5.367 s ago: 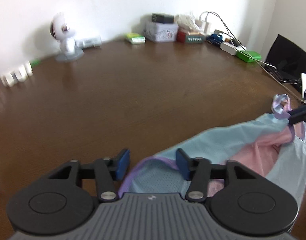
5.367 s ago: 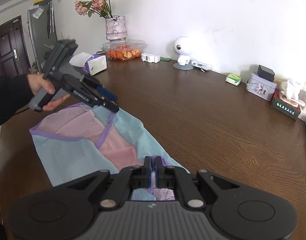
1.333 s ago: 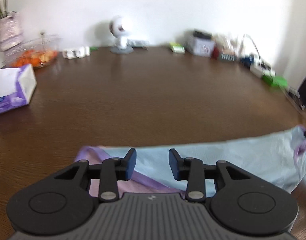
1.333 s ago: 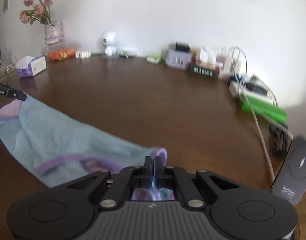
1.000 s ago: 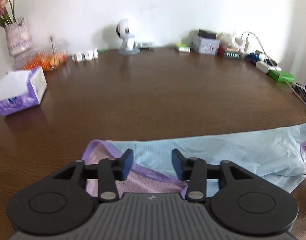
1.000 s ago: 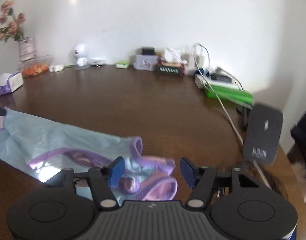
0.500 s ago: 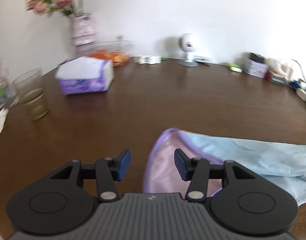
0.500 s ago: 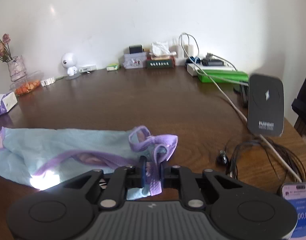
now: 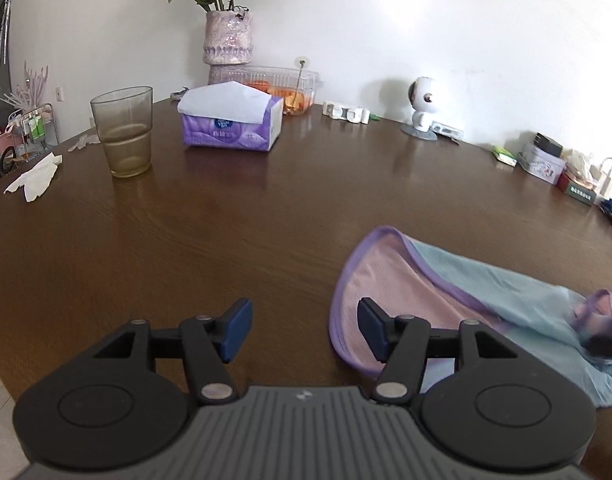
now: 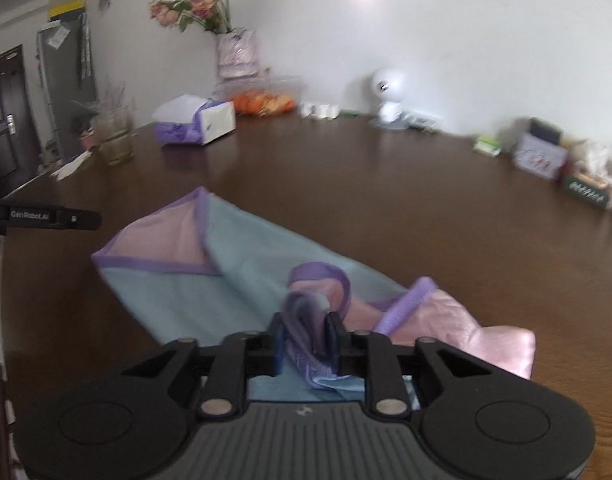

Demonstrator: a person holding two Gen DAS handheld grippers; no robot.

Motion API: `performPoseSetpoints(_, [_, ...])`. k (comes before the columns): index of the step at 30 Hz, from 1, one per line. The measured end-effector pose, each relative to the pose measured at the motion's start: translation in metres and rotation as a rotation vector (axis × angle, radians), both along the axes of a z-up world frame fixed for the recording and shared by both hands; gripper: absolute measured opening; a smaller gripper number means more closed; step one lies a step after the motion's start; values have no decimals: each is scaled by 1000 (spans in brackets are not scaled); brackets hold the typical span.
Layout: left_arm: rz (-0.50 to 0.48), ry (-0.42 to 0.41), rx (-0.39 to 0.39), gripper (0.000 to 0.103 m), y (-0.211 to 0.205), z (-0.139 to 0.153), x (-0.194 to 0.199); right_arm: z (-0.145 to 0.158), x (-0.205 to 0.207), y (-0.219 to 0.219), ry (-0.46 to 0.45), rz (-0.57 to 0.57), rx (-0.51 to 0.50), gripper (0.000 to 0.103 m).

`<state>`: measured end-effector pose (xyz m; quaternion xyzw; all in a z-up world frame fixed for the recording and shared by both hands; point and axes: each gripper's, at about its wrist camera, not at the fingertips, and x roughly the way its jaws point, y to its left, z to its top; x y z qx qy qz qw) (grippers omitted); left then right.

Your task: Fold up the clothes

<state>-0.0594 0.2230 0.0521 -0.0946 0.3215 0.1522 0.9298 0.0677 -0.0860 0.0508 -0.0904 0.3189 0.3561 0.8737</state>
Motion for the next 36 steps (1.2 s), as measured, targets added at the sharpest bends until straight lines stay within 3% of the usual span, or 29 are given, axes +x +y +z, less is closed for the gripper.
performPoseSetpoints(1, [3,3,-6,64,-2,-1,-3,5,-4,-1,-5,27,21,36])
performPoseSetpoints(3, [10,6,-30,66,-4,-2,-7,24,-12,-13,-30,60,79,44])
performPoseSetpoints(5, [19,9,-68,69,-6,-3,-8,45,-13,-35,-62,62,129,45])
performPoseSetpoints(7, [9,12,-79,69,-11,-6,-5,52,-3,-56,-73,5,112,41])
performPoseSetpoints(10, [7,22,-51,69,-21,-11,0,29,11,-60,-11,17,21,29])
performPoseSetpoints(13, [3,50,-61,69,-25,-16,4,-2,19,-55,52,67,-93,32])
performPoseSetpoints(16, [28,58,-76,69,-25,-16,0,13,-2,-42,-53,187,-162,28])
performPoseSetpoints(17, [30,62,-85,69,-25,-16,-1,25,-3,-41,-73,224,-146,31])
performPoseSetpoints(19, [30,54,-89,69,-26,-17,-2,47,14,-31,-122,290,-93,59])
performPoseSetpoints(21, [49,44,-98,69,-27,-18,-2,63,39,-12,-163,363,-68,61])
performPoseSetpoints(23, [58,46,-107,67,-29,-17,-1,62,75,30,-126,441,-84,57])
performPoseSetpoints(25, [58,55,-107,55,-32,-16,0,55,109,78,-53,527,-112,39])
performPoseSetpoints(27, [63,62,-99,46,-39,-15,-1,44,131,126,-7,598,-173,35])
performPoseSetpoints(29, [67,60,-102,45,-45,-15,-1,33,139,162,-13,640,-238,35])
performPoseSetpoints(30, [75,54,-100,43,-47,-16,-1,27,138,170,-10,661,-252,35])
performPoseSetpoints(32, [92,48,-88,28,-49,-17,0,16,137,187,-4,704,-280,35])
performPoseSetpoints(33, [90,48,-82,10,-48,-18,2,10,136,195,-2,725,-294,30])
performPoseSetpoints(34, [86,47,-77,4,-47,-19,4,5,135,201,-2,746,-306,18])
performPoseSetpoints(36, [68,45,-87,1,-39,-20,13,2,135,201,-2,760,-301,11])
